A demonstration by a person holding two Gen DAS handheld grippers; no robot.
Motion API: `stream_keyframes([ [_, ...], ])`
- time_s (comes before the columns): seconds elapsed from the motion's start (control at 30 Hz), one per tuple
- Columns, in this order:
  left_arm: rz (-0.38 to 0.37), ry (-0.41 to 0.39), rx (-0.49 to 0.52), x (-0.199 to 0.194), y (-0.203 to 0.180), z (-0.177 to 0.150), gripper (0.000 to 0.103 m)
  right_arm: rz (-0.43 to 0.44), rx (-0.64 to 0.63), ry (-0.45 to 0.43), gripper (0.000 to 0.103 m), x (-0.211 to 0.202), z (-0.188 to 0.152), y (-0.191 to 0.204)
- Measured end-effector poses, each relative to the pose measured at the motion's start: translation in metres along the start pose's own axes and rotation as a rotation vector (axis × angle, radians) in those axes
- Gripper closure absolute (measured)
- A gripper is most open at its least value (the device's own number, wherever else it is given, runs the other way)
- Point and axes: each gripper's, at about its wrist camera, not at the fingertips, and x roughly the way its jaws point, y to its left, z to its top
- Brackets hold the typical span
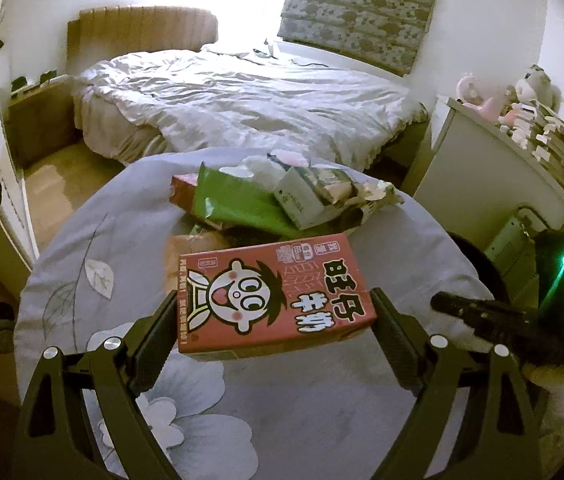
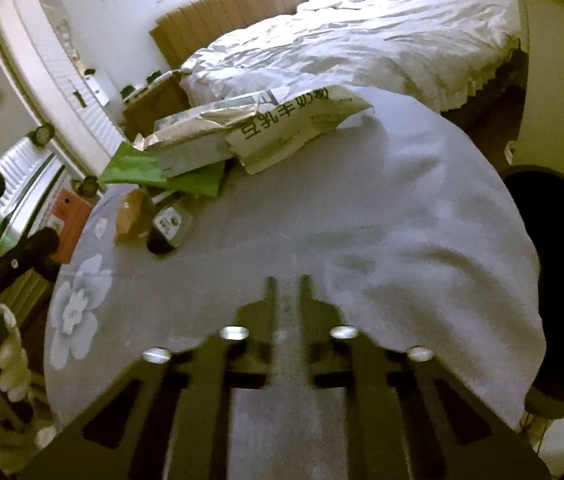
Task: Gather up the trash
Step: 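Carry the carton and tray over the black bin and open both tools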
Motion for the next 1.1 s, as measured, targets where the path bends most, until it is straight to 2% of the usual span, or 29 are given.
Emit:
stream_keyframes([
  [0.23, -0.023, -0.013, 0.005, -0.001, -0.002, -0.001, 0.014, 0.016, 0.024, -0.088, 0.097, -0.024, 0.007, -0.005],
  [0.4, -0.072, -0.034, 0.047, 0.001, -0.026, 0.009, 0.014, -0.037, 0.074, -0.194, 0.097, -0.055, 0.014, -0.024],
  [0.57, -0.167, -0.071, 0.117, 0.009, -0.071, 0.027, 0.014, -0.131, 0.164, -0.321, 0.097, -0.098, 0.018, -0.063],
  [0.73, -0.294, -0.090, 0.198, 0.029, -0.131, 0.042, 0.014, -0.249, 0.304, -0.431, 0.097, -0.139, 0.010, -0.122],
  [0.9, -0.424, -0.050, 0.256, 0.065, -0.197, 0.049, 0.014, -0.341, 0.438, -0.467, 0.097, -0.158, -0.007, -0.179],
  [1.0, -0.476, -0.019, 0.283, 0.086, -0.228, 0.049, 0.014, -0.388, 0.508, -0.452, 0.097, -0.156, -0.020, -0.211],
  [1.1, -0.517, 0.015, 0.310, 0.108, -0.259, 0.044, 0.014, -0.400, 0.574, -0.431, 0.097, -0.145, -0.032, -0.236],
])
